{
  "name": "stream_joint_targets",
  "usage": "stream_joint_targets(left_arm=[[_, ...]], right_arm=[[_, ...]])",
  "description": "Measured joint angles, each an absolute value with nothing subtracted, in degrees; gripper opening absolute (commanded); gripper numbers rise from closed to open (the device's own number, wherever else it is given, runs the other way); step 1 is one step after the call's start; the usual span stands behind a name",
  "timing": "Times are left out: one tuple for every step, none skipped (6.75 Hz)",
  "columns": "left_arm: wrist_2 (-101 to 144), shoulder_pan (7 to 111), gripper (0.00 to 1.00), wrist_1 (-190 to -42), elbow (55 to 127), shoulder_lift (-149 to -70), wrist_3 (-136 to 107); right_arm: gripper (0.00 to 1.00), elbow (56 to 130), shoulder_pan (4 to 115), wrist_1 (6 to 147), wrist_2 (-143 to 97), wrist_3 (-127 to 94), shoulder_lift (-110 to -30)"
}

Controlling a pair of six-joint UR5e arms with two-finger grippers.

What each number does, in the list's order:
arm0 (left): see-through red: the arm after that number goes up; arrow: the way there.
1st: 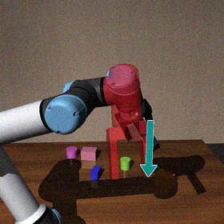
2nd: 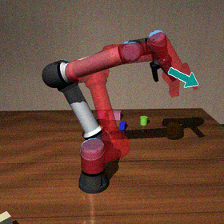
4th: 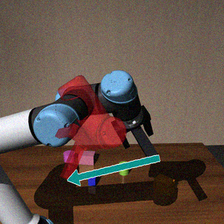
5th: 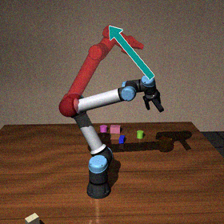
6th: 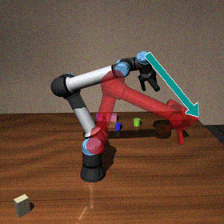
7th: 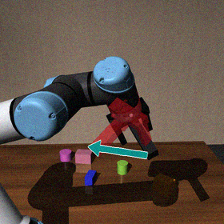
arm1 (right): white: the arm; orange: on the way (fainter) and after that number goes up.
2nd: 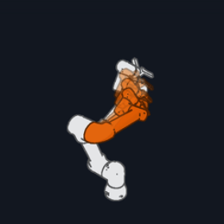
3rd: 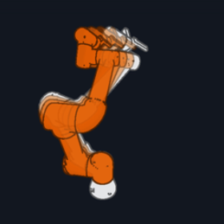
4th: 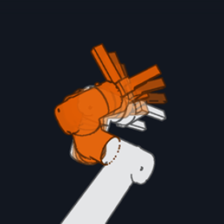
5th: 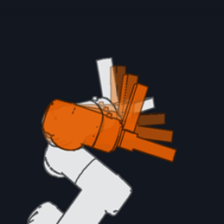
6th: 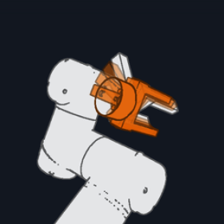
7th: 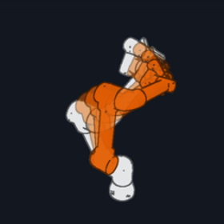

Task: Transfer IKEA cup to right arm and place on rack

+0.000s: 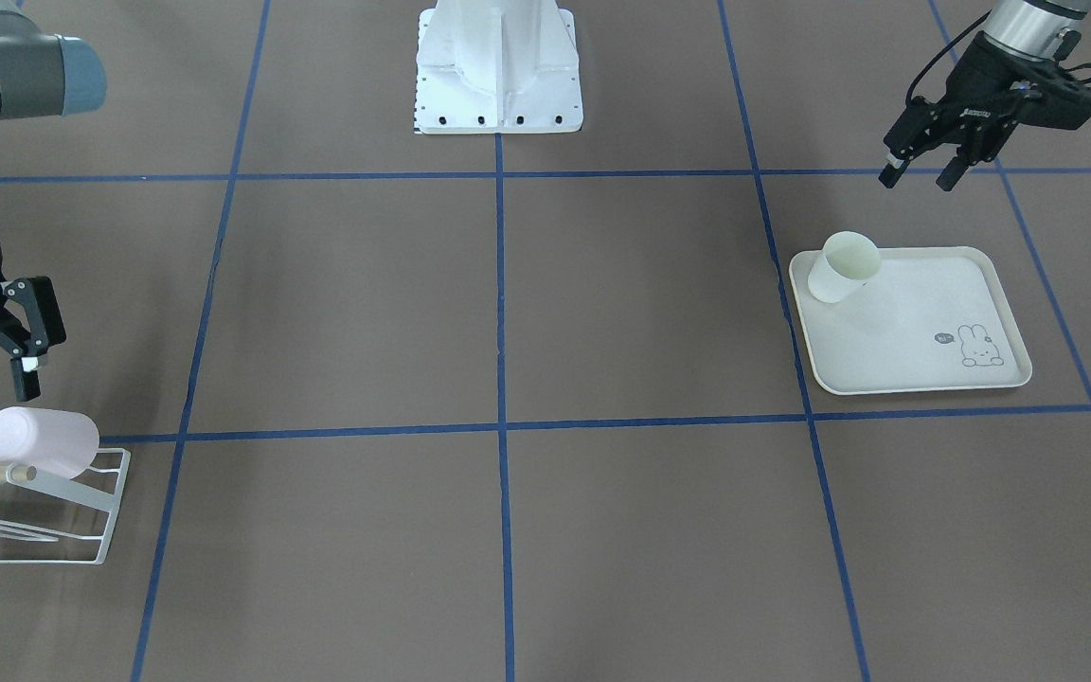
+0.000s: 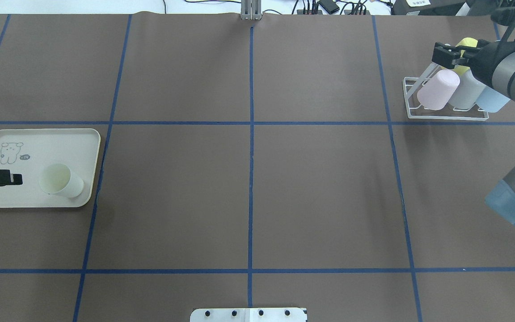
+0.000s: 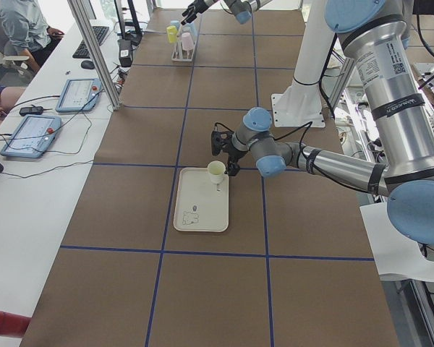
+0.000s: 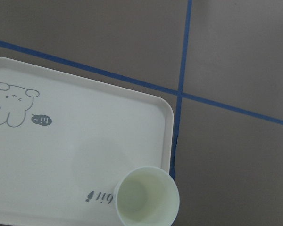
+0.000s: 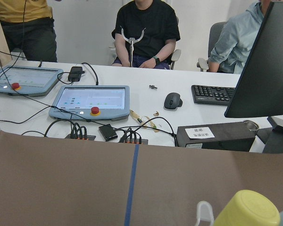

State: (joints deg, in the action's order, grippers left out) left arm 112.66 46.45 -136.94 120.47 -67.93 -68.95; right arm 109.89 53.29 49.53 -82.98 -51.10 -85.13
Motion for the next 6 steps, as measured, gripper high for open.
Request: stream_joint_targets(left_arm=[[115.3, 46.4, 1.00, -136.8, 118.2, -67.9, -65.8], [117.9, 46.3, 1.00, -136.7, 116.0, -68.2, -63.0], [119.5, 46.3, 1.00, -136.6, 114.9, -68.3, -61.3], [120.6, 46.6, 1.00, -136.5, 114.6, -68.3, -60.3], [122.2, 47.9, 1.00, -136.5, 114.5, -68.3, -59.2], [123.8, 49.4, 1.00, -136.1, 114.4, -68.5, -58.0]], right_arm=[[1.00, 111.9, 55.3, 52.0, -89.6, -51.6, -84.5], [1.00, 112.7, 56.9, 53.0, -95.7, -52.9, -83.6], [1.00, 113.0, 57.9, 53.3, -100.7, -55.6, -82.4], [1.00, 113.3, 58.3, 53.4, -104.6, -58.7, -81.2], [1.00, 113.5, 58.4, 53.4, -107.5, -61.9, -80.0], [1.00, 113.6, 58.4, 53.3, -109.0, -64.6, -79.1]])
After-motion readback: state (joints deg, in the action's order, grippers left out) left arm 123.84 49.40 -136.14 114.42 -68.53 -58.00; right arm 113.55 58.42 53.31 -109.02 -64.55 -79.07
